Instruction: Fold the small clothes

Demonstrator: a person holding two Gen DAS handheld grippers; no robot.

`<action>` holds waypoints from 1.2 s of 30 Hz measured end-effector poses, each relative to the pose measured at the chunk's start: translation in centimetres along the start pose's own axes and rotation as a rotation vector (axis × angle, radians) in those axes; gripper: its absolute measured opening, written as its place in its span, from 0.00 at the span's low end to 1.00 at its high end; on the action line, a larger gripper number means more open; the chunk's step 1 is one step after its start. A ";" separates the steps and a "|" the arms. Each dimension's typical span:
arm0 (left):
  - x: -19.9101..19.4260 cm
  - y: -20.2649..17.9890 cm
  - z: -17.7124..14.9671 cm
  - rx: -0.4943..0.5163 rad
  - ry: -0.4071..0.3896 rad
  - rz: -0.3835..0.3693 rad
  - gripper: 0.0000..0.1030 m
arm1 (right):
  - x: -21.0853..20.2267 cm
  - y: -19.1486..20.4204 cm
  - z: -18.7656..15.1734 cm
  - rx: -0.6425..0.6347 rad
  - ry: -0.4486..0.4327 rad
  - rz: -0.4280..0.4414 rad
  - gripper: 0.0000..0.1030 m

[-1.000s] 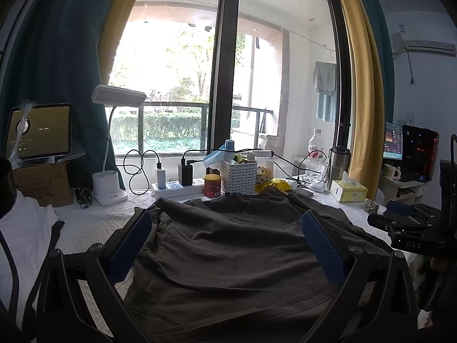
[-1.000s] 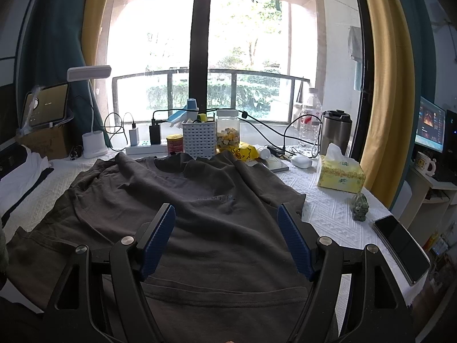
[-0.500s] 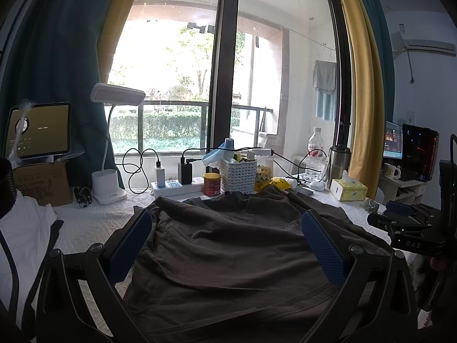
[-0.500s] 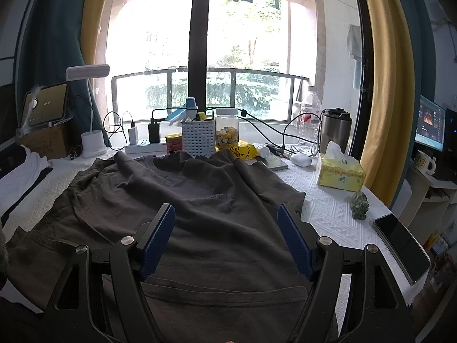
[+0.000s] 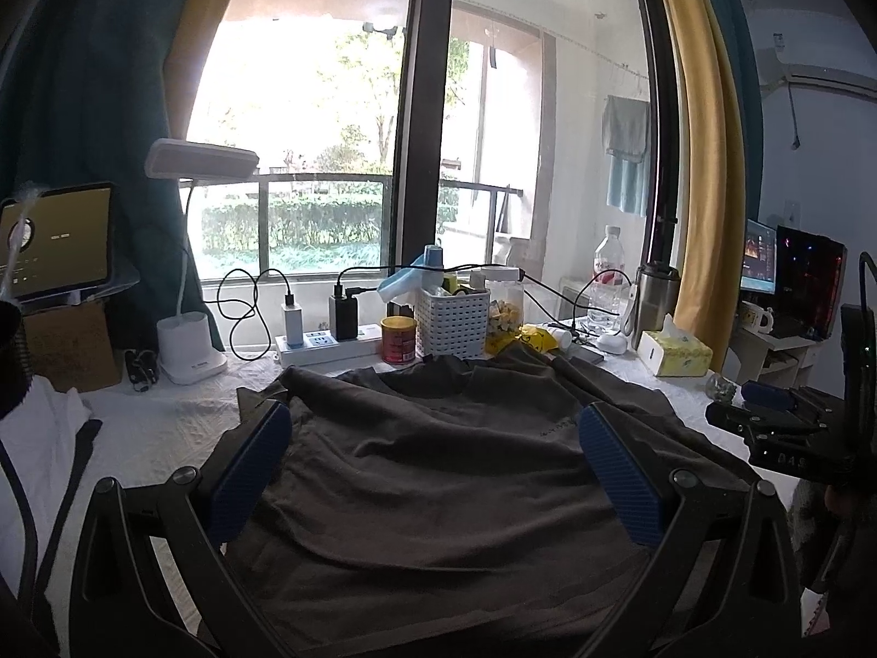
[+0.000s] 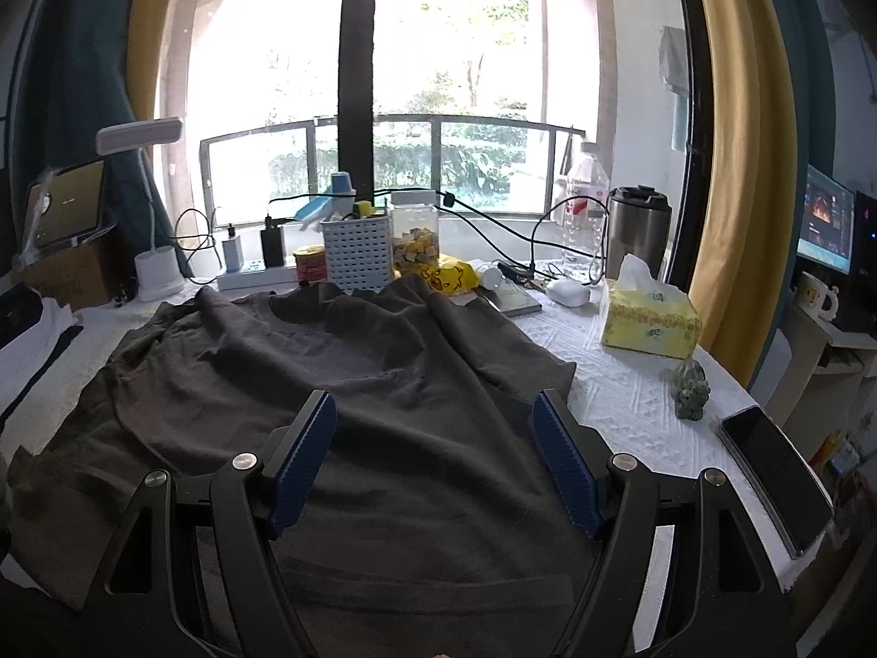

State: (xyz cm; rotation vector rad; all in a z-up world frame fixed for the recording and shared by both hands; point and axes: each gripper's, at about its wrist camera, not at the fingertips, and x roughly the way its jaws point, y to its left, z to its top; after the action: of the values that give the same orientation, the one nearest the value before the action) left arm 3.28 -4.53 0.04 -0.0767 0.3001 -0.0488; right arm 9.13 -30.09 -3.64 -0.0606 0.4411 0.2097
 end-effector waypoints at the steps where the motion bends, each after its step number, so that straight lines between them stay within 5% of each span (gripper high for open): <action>1: 0.3 -0.1 0.2 0.000 0.004 0.000 1.00 | 0.3 -0.2 0.1 -0.011 0.005 -0.006 0.75; 20: 6.6 -0.5 2.8 -0.003 0.086 0.029 1.00 | 6.7 -3.6 4.2 0.041 0.003 0.042 0.75; 36: 13.3 0.3 2.7 -0.002 0.180 0.071 1.00 | 15.8 -6.8 6.2 0.043 0.099 0.066 0.75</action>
State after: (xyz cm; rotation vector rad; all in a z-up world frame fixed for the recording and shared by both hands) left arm 16.77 -4.81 -1.32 -0.0639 0.4826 0.0148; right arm 27.14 -33.09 -4.80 -0.0143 0.5461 0.2630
